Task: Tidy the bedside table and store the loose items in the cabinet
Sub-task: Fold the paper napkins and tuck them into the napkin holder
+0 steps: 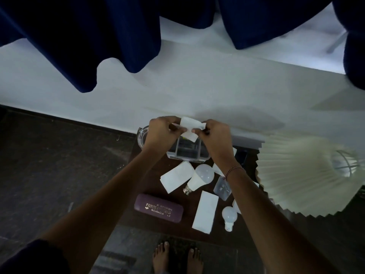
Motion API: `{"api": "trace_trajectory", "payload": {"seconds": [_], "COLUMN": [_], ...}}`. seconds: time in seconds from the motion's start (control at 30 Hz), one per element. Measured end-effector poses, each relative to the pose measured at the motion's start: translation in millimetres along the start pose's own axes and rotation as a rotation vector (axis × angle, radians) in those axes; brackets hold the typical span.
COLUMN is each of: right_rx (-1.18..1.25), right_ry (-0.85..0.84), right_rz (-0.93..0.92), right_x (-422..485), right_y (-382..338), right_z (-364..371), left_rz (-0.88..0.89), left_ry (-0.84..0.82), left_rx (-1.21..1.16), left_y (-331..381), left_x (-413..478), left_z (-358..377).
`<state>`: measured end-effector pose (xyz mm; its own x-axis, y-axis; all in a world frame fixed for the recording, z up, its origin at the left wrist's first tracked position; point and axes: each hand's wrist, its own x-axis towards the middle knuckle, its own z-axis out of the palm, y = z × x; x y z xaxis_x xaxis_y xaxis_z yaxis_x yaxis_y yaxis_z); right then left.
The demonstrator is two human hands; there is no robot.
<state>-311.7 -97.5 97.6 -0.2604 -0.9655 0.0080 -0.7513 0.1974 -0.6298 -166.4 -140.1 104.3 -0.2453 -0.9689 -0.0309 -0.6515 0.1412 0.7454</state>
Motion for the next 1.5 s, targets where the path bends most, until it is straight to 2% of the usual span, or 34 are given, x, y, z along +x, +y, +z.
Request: {"api": "trace_trajectory", "payload": {"seconds": [0.3,0.77,1.1,1.2,1.37,1.5], "right_rx": [0.03,-0.047,0.049,0.052,0.189,0.248], "right_ry": [-0.032,-0.135,-0.178,-0.123,0.12,0.126], "right_rz": [0.058,0.046,0.051,0.065,0.083,0.051], "right_x": [30,33,26,24,-3,-37], "right_y": [14,38,40,41,35,26], "right_z": [1,26,27,22,15,16], "left_rz": [0.023,0.004,-0.046,-0.074,-0.159,-0.339], "left_ry": [-0.034,-0.136,-0.075,-0.015,0.172,0.218], "left_rx": [0.084,0.231,0.116,0.057,0.023,0.005], "left_y": [1,-24,-26,-27,-40,-59], "left_x": [33,32,30,25,-11,-56], "left_z": [14,35,37,32,19,17]}}
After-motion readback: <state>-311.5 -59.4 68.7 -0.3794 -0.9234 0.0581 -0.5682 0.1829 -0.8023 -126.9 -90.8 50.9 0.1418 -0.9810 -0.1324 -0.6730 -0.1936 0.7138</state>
